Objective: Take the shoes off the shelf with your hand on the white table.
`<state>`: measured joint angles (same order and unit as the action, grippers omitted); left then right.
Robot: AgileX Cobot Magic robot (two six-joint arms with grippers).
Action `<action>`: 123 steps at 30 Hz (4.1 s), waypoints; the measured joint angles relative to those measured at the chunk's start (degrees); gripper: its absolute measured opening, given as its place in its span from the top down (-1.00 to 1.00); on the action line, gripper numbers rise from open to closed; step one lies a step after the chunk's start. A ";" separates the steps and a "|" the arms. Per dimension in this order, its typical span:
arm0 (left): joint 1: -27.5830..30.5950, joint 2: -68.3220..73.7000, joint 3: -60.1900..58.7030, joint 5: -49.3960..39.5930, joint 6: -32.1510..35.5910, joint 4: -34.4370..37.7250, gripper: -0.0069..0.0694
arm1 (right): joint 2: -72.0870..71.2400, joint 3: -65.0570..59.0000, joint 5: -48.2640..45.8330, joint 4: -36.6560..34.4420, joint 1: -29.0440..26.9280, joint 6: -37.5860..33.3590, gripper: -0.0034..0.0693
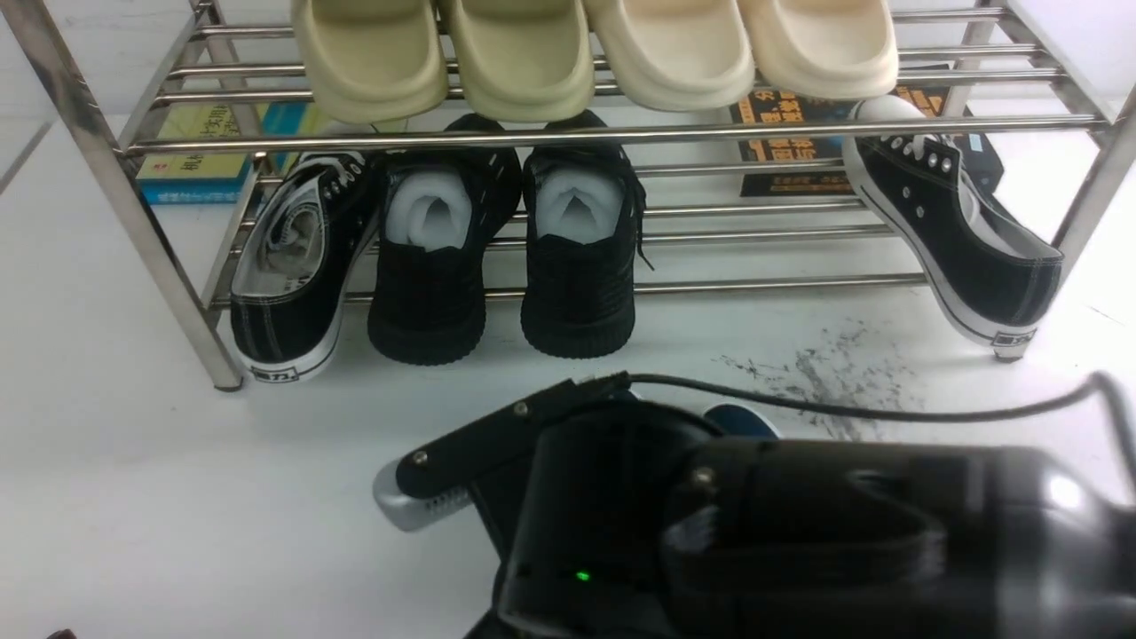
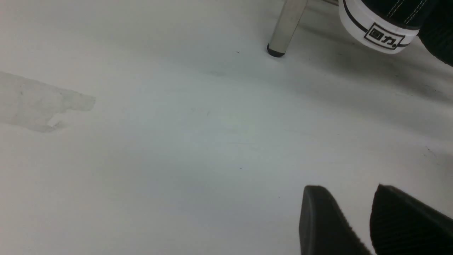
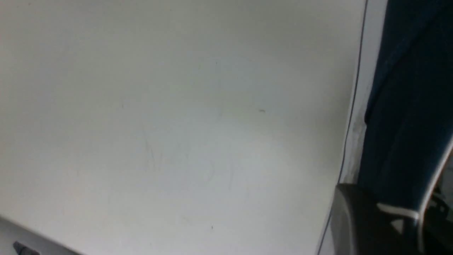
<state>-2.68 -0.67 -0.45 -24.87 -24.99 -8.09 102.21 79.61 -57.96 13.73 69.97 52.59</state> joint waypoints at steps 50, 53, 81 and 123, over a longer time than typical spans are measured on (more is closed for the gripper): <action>0.00 0.00 0.00 0.00 0.00 0.00 0.19 | -27.54 16.58 -13.73 -4.14 -4.85 -39.77 0.94; 0.00 0.00 0.00 0.00 0.00 0.00 0.19 | -35.25 10.05 -13.91 -2.76 -4.85 -39.47 0.94; 0.00 0.00 0.00 0.00 0.00 0.00 0.19 | -79.05 -57.42 42.75 29.46 -4.85 -7.62 0.92; 0.00 0.00 0.00 0.00 0.00 0.03 0.19 | -102.62 -78.80 40.53 -15.48 -59.05 -50.15 0.82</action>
<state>-2.68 -0.67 -0.45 -24.87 -24.99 -8.06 -0.41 0.81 -17.43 -1.74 10.92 2.44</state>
